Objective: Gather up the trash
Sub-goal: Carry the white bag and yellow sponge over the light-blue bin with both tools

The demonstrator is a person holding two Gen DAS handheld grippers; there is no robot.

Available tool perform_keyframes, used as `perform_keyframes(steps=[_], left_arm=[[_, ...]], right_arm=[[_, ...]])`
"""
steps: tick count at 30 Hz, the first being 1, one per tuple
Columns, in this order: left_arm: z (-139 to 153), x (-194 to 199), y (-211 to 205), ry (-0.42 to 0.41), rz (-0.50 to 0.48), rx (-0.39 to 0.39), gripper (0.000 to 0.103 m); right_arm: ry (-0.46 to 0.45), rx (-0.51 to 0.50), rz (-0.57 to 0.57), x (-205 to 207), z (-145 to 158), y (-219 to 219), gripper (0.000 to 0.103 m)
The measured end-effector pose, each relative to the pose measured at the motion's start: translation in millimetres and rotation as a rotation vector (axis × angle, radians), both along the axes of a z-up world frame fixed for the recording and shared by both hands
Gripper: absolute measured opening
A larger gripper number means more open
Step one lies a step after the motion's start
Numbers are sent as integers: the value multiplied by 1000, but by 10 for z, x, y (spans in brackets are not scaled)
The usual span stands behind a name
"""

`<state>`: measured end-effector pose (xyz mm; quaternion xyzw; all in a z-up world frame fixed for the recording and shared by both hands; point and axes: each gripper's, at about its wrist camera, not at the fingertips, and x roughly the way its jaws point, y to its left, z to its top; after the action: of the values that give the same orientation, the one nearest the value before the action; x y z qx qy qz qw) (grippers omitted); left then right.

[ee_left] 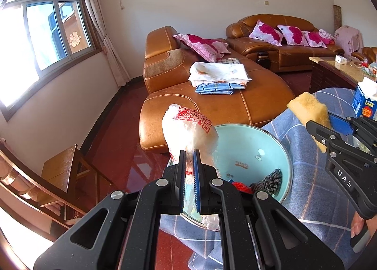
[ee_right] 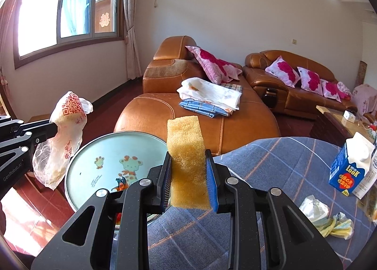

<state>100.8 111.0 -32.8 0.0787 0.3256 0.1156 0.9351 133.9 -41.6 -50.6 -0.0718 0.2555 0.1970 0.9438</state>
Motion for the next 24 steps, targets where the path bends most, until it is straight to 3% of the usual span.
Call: perform_keyframes(steps=[24], left_arm=[[-88, 78, 99, 25, 24, 9, 6]], right_arm=[[17, -32, 117, 86, -129, 253, 27]])
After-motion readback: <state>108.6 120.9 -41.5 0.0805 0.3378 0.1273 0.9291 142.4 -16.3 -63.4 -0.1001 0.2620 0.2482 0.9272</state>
